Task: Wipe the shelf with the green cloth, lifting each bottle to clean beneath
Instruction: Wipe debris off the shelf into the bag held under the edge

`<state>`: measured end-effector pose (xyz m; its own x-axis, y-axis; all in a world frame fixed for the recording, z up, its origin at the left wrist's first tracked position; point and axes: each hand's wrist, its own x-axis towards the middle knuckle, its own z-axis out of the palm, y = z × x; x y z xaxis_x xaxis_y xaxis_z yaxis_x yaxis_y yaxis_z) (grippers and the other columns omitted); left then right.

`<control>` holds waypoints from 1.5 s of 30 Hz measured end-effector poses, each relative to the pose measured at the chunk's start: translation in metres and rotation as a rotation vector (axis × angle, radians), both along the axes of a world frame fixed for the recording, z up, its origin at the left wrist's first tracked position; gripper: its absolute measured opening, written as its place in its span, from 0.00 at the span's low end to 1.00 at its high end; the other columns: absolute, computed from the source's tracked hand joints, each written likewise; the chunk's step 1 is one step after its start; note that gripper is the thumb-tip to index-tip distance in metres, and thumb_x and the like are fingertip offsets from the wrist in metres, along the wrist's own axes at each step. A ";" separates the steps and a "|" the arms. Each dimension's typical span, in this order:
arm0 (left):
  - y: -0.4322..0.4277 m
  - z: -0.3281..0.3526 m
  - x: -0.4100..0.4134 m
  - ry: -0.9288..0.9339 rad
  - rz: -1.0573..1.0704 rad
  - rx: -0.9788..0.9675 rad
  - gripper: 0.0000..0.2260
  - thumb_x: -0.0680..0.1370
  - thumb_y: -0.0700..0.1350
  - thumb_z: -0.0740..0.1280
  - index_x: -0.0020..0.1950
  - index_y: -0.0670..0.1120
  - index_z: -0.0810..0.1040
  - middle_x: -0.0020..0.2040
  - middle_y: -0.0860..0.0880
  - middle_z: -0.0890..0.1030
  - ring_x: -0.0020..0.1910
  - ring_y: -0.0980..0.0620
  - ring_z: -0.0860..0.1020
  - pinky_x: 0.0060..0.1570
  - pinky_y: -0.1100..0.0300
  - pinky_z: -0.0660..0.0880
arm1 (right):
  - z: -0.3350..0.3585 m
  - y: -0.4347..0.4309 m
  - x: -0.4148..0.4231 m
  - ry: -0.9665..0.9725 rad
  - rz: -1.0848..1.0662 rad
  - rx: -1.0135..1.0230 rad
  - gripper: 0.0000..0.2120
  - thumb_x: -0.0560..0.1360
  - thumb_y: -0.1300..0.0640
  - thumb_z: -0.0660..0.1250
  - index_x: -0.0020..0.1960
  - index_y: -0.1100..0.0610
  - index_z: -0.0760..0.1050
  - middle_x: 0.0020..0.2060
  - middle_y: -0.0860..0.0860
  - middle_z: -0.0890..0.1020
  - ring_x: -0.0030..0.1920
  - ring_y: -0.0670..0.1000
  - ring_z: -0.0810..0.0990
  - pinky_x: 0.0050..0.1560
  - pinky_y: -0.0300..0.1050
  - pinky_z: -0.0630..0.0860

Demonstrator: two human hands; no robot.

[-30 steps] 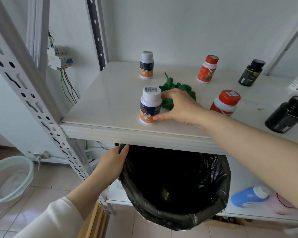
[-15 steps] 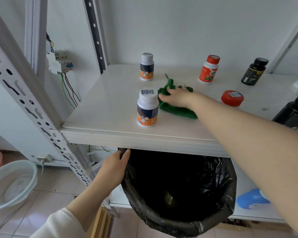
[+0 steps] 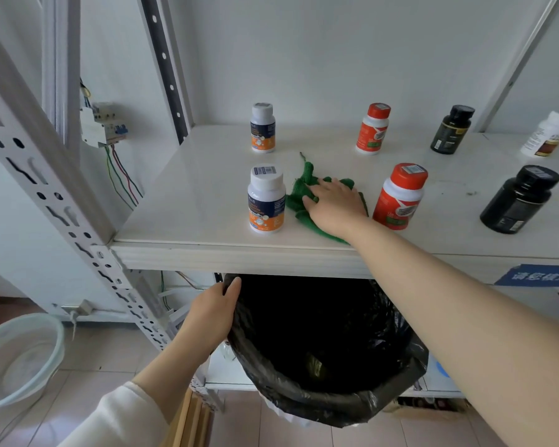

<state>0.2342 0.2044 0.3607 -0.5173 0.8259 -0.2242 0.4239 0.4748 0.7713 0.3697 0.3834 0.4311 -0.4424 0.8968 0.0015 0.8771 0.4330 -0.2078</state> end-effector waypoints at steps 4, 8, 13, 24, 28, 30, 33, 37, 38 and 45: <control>-0.001 0.001 0.001 0.020 -0.003 -0.010 0.21 0.80 0.53 0.53 0.48 0.38 0.76 0.40 0.44 0.77 0.46 0.41 0.76 0.49 0.50 0.73 | 0.000 -0.017 0.008 0.052 0.025 0.028 0.22 0.80 0.49 0.48 0.72 0.53 0.60 0.74 0.50 0.58 0.75 0.54 0.52 0.73 0.56 0.47; -0.002 0.001 0.003 0.036 -0.003 -0.012 0.20 0.80 0.53 0.52 0.49 0.38 0.75 0.45 0.41 0.78 0.48 0.41 0.75 0.51 0.50 0.73 | 0.000 -0.042 0.019 0.155 0.025 0.057 0.19 0.80 0.52 0.51 0.69 0.56 0.65 0.72 0.54 0.64 0.72 0.56 0.59 0.71 0.53 0.54; -0.004 -0.001 0.011 0.020 -0.017 -0.017 0.21 0.80 0.54 0.53 0.49 0.37 0.75 0.45 0.39 0.78 0.45 0.41 0.76 0.45 0.51 0.73 | 0.001 -0.091 0.040 0.171 0.020 0.242 0.15 0.79 0.53 0.55 0.61 0.58 0.72 0.62 0.57 0.75 0.58 0.60 0.73 0.54 0.50 0.69; 0.002 0.002 0.068 0.112 -0.179 -0.087 0.18 0.80 0.54 0.52 0.33 0.49 0.66 0.33 0.49 0.70 0.39 0.47 0.69 0.35 0.57 0.63 | -0.002 -0.138 0.142 0.744 -0.184 -0.533 0.20 0.78 0.50 0.57 0.68 0.54 0.67 0.67 0.47 0.71 0.67 0.47 0.68 0.66 0.40 0.62; 0.013 0.004 0.100 0.115 -0.210 -0.074 0.19 0.80 0.54 0.52 0.39 0.42 0.71 0.33 0.48 0.71 0.38 0.46 0.71 0.32 0.58 0.63 | 0.003 -0.130 0.181 0.895 -0.242 -0.704 0.09 0.77 0.51 0.60 0.53 0.48 0.78 0.52 0.45 0.83 0.53 0.45 0.80 0.57 0.41 0.76; 0.019 0.004 0.116 0.092 -0.205 -0.047 0.21 0.80 0.53 0.53 0.44 0.37 0.74 0.37 0.44 0.75 0.43 0.42 0.74 0.38 0.55 0.66 | 0.011 -0.123 0.203 0.972 -0.251 -0.802 0.08 0.76 0.51 0.62 0.47 0.48 0.80 0.41 0.45 0.86 0.43 0.45 0.84 0.42 0.38 0.80; 0.028 0.001 0.141 0.050 -0.160 -0.030 0.21 0.79 0.53 0.54 0.48 0.36 0.76 0.45 0.39 0.79 0.48 0.41 0.76 0.47 0.53 0.71 | 0.033 -0.104 0.242 1.111 -0.219 -0.829 0.07 0.71 0.51 0.66 0.44 0.50 0.82 0.39 0.49 0.86 0.39 0.48 0.85 0.33 0.38 0.79; 0.039 -0.002 0.173 -0.042 -0.077 -0.047 0.20 0.79 0.54 0.55 0.47 0.38 0.75 0.45 0.40 0.79 0.47 0.41 0.76 0.45 0.52 0.72 | 0.079 -0.062 0.295 1.181 -0.044 -0.775 0.10 0.65 0.50 0.67 0.42 0.50 0.84 0.41 0.51 0.86 0.39 0.50 0.85 0.32 0.40 0.79; 0.041 -0.002 0.181 -0.059 -0.057 -0.047 0.20 0.79 0.54 0.55 0.46 0.38 0.75 0.44 0.41 0.78 0.46 0.41 0.76 0.42 0.53 0.70 | 0.092 -0.049 0.306 1.189 0.003 -0.748 0.10 0.65 0.50 0.66 0.42 0.49 0.84 0.41 0.50 0.86 0.39 0.49 0.85 0.32 0.40 0.79; 0.053 0.008 0.211 -0.104 0.072 -0.046 0.15 0.79 0.55 0.56 0.49 0.45 0.76 0.47 0.44 0.78 0.49 0.44 0.76 0.51 0.52 0.73 | 0.138 0.055 0.338 1.186 0.000 -0.618 0.23 0.61 0.42 0.69 0.53 0.51 0.79 0.53 0.51 0.83 0.53 0.52 0.82 0.53 0.51 0.77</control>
<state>0.4452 0.2573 0.3683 -0.5465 0.7752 -0.3168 0.3060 0.5370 0.7861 0.7082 0.4388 0.5688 -0.4566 0.8894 -0.0213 0.0312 -0.0079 -0.9995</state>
